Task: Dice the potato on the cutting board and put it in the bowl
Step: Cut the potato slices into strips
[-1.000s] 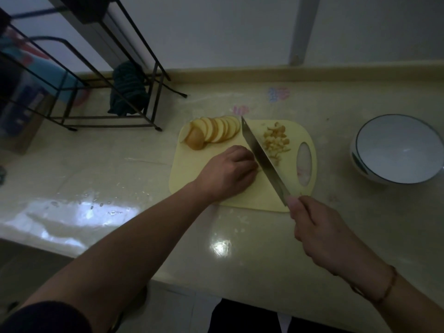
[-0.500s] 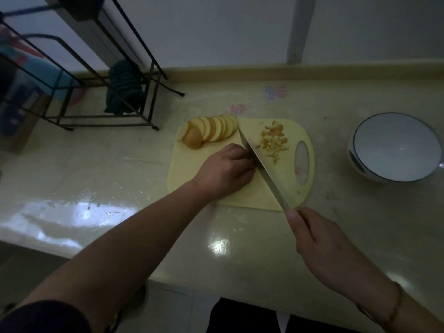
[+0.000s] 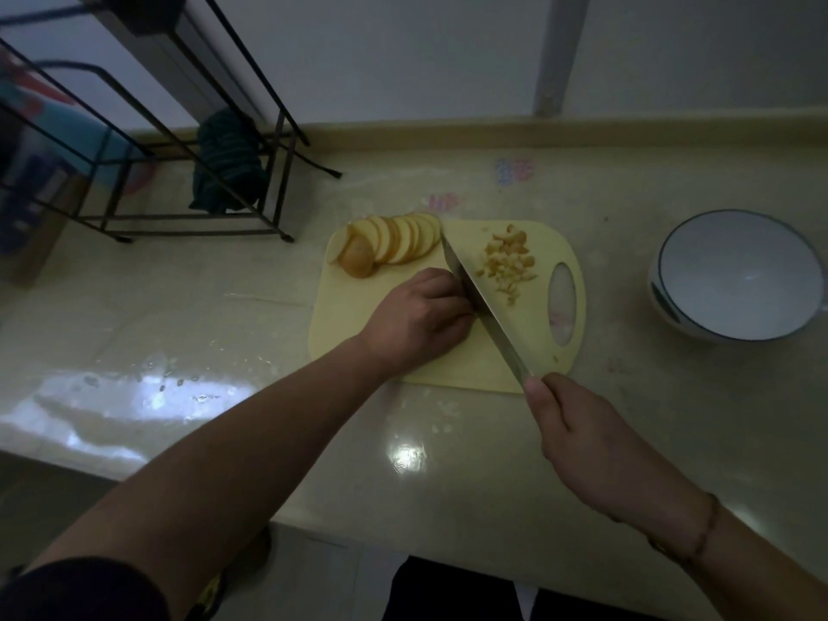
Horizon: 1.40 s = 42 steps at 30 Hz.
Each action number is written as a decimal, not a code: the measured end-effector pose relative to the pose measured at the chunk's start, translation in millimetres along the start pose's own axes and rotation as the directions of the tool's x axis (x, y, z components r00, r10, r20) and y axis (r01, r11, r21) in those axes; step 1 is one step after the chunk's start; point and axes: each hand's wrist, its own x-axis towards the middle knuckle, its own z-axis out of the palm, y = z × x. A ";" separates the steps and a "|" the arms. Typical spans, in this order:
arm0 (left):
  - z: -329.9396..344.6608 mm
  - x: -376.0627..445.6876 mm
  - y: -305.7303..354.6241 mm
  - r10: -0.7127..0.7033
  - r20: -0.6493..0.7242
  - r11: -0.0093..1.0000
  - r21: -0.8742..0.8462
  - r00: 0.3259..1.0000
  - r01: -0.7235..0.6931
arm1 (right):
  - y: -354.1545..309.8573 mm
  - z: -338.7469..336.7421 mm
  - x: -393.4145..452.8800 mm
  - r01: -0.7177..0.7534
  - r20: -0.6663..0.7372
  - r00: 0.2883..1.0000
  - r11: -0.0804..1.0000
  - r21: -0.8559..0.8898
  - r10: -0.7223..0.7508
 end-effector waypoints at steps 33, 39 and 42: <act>-2.0 -8.5 1.7 -0.047 -0.003 0.998 0.037 0.999 0.047 | 4.7 -1.4 -15.1 0.045 -0.052 0.998 0.999 0.021 -0.044; -3.0 -7.3 0.1 -0.040 0.003 0.999 0.032 0.999 0.040 | 12.6 -0.8 -28.3 0.051 -0.069 0.996 0.999 -0.004 -0.052; -3.0 -7.6 0.8 -0.045 -0.014 0.998 0.033 0.999 0.046 | 10.3 1.0 -26.7 0.057 -0.052 0.997 0.998 -0.002 -0.057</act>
